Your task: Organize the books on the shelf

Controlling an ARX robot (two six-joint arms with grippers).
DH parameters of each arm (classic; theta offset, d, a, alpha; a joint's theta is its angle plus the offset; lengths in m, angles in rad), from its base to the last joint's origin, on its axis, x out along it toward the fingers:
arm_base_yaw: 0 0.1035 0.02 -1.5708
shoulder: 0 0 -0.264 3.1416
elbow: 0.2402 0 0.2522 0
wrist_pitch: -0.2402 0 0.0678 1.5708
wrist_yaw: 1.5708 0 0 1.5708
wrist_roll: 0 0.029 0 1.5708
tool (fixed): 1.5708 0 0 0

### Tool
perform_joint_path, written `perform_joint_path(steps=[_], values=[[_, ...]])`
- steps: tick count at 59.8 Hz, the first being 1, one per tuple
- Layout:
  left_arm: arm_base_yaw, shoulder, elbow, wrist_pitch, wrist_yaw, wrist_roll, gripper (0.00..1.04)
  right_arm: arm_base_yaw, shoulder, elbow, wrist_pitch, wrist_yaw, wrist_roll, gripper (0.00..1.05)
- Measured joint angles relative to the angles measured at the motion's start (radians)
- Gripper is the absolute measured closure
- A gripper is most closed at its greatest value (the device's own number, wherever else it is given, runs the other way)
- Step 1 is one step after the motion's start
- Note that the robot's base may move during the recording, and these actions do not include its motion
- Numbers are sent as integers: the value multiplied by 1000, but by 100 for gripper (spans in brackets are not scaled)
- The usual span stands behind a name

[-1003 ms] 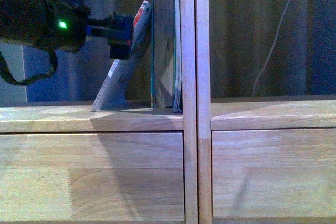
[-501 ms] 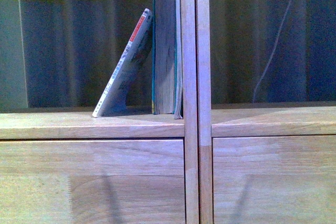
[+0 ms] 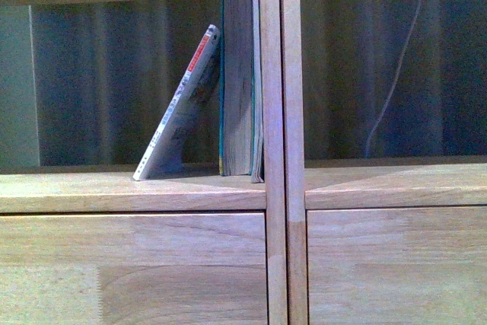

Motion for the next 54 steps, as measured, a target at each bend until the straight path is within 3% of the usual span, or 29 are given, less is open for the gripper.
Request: perform_joint_path(steps=[5,20,54], values=[[-1,-25,-47,13,-1,2,102,2,-35,-74,30,6,-11,60],[-1,-109,-164,43,-2,3,102,4,-143,-264,106,6,-29,102],[-1,-262,-295,27,-2,3,102,4,-328,-476,135,6,-33,102]])
